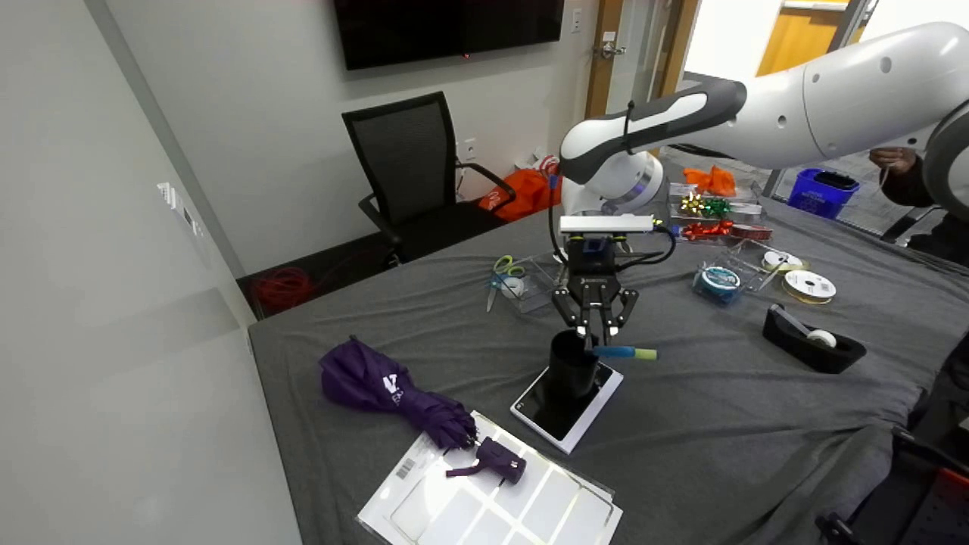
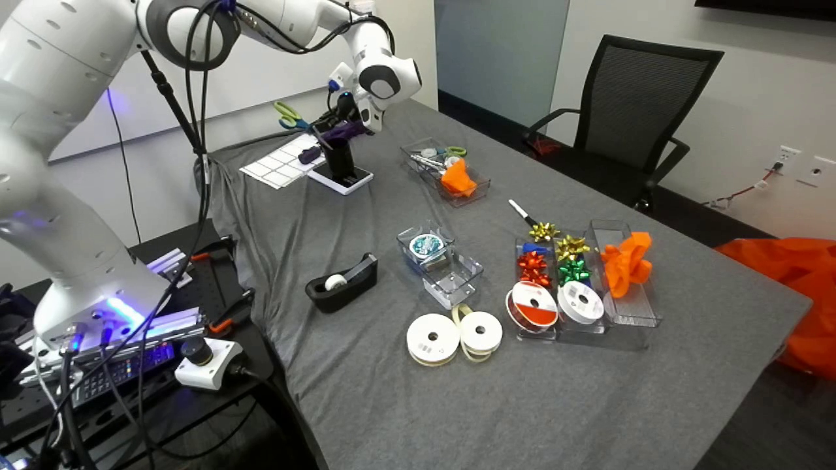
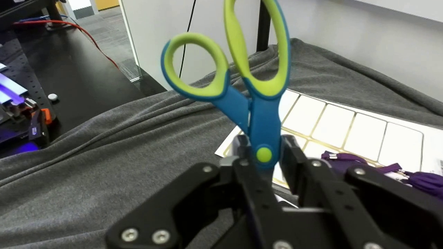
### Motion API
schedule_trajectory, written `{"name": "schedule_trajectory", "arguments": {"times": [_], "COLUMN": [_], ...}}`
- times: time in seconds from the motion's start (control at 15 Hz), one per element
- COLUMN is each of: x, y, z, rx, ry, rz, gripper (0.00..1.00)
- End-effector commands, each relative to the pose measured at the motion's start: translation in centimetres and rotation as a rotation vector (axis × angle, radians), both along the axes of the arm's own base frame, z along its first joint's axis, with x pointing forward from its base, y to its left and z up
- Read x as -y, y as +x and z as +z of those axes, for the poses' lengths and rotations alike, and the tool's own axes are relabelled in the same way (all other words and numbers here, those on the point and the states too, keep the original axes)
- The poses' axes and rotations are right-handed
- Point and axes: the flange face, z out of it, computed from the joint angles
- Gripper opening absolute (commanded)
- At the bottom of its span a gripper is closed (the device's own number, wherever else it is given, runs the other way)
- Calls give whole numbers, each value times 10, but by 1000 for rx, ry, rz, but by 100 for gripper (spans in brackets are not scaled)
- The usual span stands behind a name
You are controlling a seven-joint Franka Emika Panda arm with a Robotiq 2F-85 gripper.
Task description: Put the right scissors in the cup
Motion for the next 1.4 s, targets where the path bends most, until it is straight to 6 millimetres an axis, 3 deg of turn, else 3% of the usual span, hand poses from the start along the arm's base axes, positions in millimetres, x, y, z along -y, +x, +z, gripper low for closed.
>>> {"name": "schedule_trajectory", "arguments": {"times": [0.0, 0.4, 0.73, 0.8, 0.93, 1.33], "x": [9, 14, 13, 13, 11, 11], "y": [5, 13, 17, 17, 14, 6], "z": [-16, -49, -47, -45, -43, -33], "rx": [9, 47, 64, 63, 57, 67], "ry": [-1, -22, -15, -16, -16, -7], "rz": [-17, -56, -68, -66, -58, -15], "gripper": [6, 6, 6, 51, 56, 98]}}
